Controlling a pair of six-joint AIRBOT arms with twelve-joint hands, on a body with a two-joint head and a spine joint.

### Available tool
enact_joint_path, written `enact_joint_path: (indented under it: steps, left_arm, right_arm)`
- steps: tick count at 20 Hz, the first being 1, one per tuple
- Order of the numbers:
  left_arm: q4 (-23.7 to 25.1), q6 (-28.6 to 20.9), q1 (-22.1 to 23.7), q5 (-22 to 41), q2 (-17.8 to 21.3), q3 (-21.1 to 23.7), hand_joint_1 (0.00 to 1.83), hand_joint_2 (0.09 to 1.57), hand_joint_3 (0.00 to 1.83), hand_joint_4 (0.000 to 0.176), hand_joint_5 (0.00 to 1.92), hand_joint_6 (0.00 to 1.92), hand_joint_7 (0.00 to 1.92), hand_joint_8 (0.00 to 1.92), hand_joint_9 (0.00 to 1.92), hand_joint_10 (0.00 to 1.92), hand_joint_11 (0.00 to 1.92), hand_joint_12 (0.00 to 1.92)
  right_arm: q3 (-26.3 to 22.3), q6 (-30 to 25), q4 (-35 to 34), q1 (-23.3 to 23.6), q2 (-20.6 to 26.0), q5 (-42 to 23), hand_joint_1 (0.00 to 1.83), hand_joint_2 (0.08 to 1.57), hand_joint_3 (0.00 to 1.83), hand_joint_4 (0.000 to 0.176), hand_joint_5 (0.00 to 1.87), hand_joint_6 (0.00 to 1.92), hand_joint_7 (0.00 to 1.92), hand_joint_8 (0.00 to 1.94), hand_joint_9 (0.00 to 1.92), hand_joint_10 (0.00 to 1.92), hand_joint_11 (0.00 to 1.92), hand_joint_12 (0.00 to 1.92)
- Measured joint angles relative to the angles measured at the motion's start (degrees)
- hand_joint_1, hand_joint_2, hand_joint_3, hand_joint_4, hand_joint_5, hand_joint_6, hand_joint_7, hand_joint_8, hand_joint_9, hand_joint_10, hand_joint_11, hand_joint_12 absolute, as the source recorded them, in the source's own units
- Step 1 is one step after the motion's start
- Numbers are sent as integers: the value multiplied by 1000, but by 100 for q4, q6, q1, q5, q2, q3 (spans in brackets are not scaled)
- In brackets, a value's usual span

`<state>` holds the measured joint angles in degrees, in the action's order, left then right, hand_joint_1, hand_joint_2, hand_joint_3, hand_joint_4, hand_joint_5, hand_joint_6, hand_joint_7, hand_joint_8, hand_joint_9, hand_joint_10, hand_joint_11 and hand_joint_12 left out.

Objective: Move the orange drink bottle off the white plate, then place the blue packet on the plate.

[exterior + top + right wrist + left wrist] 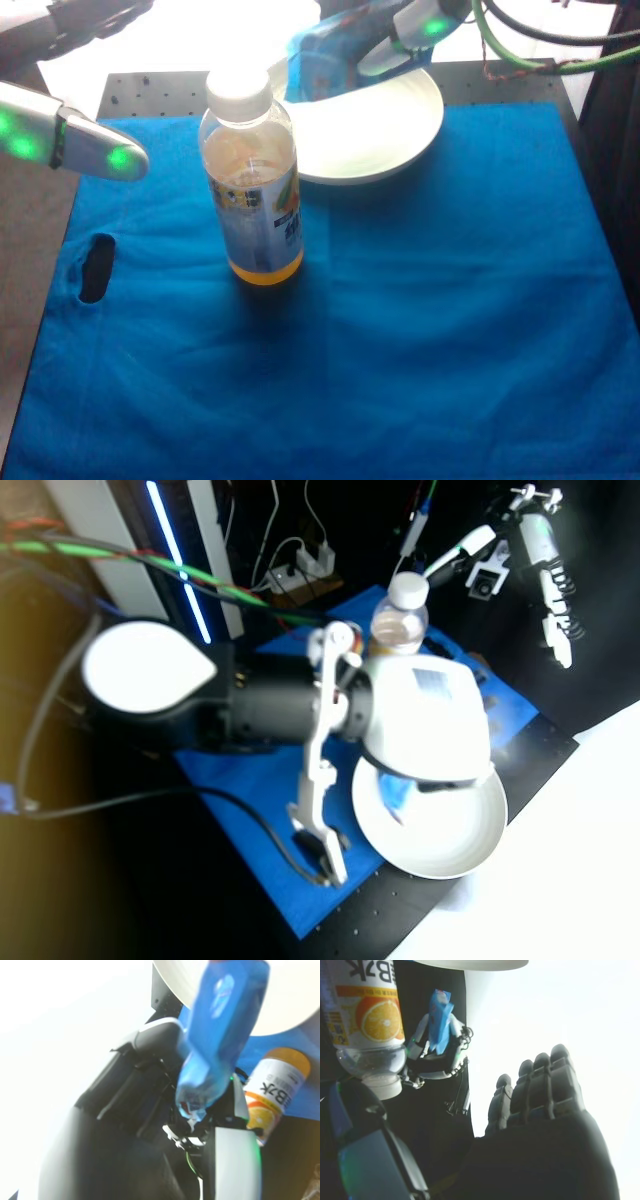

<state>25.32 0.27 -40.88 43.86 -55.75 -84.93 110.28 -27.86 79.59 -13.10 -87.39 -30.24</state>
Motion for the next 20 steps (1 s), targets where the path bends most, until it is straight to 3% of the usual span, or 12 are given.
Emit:
enact_joint_path:
  steps: [1, 3, 4, 7, 8, 9, 11, 13, 14, 15, 16, 20]
  left_arm:
    - [0, -2, 2, 31, -24, 0, 725, 600, 0, 143, 0, 0, 0, 0, 0, 0, 0, 0]
    - [2, -2, 9, 72, -46, 2, 712, 593, 0, 153, 0, 0, 0, 0, 0, 0, 4, 2]
    - [0, -2, 9, 103, -46, 2, 719, 586, 0, 170, 0, 0, 0, 0, 0, 0, 3, 1]
    - [-7, -2, 13, 164, -52, 24, 740, 602, 0, 176, 0, 0, 0, 0, 0, 0, 0, 0]
    - [-4, -4, 13, 168, -52, 44, 742, 603, 1, 176, 0, 0, 0, 0, 0, 0, 0, 0]
    - [11, -2, 13, 181, -57, 48, 745, 609, 3, 176, 0, 0, 0, 0, 0, 0, 0, 0]
    - [7, -2, 13, 190, -59, 48, 747, 614, 5, 176, 0, 0, 0, 0, 0, 0, 0, 0]
    - [-2, -2, 13, 199, -59, 48, 761, 610, 2, 176, 0, 0, 0, 0, 0, 0, 0, 0]
    - [-4, -2, 13, 227, -59, 61, 765, 612, 3, 176, 0, 0, 0, 0, 0, 0, 0, 0]
    - [-7, 0, 13, 243, -57, 68, 765, 612, 3, 176, 0, 0, 0, 0, 0, 0, 0, 0]
    - [0, -2, 13, 273, -57, 72, 767, 612, 3, 176, 0, 0, 0, 0, 0, 0, 0, 0]
    - [4, -2, 13, 315, -59, 83, 749, 626, 8, 176, 0, 0, 0, 0, 0, 0, 0, 0]
  right_arm:
    - [92, 2, -9, 0, -24, 57, 1364, 1111, 0, 0, 894, 1017, 973, 884, 1018, 1160, 750, 928]
    - [275, 2, -20, 0, -92, 162, 1377, 1097, 0, 0, 948, 814, 996, 900, 1051, 1183, 862, 1106]
    - [407, 2, -48, -9, -166, 258, 1368, 1107, 3, 0, 941, 869, 969, 922, 1004, 1233, 772, 1150]
    - [741, 22, -184, -199, -474, 361, 1347, 1153, 4, 0, 853, 1096, 849, 1082, 914, 1306, 735, 1043]
    - [807, 20, -186, -229, -555, 356, 1205, 1198, 5, 5, 816, 1232, 813, 1228, 854, 738, 671, 1019]
    - [929, 22, -205, -286, -684, 337, 1317, 1173, 0, 0, 784, 1200, 860, 1119, 892, 1186, 709, 976]
    - [1032, 20, -269, -352, -839, 313, 1356, 1155, 0, 0, 777, 1107, 901, 1087, 936, 1286, 754, 1066]
    - [1086, 20, -356, -452, -896, 291, 1189, 1187, 2, 15, 838, 1168, 847, 1232, 900, 549, 631, 1219]
    - [1132, 26, -348, -573, -938, 313, 1190, 1179, 0, 15, 867, 1111, 862, 1232, 986, 443, 691, 1253]
    - [1156, 20, -348, -608, -960, 313, 1190, 1179, 0, 15, 867, 1111, 862, 1232, 986, 443, 691, 1253]
    - [1198, 22, -352, -654, -990, 326, 1204, 1183, 0, 0, 841, 1070, 880, 1291, 1003, 632, 766, 1377]
    - [1281, 26, -487, -750, -1069, 361, 1203, 1182, 0, 0, 856, 1041, 867, 1316, 947, 567, 679, 1371]
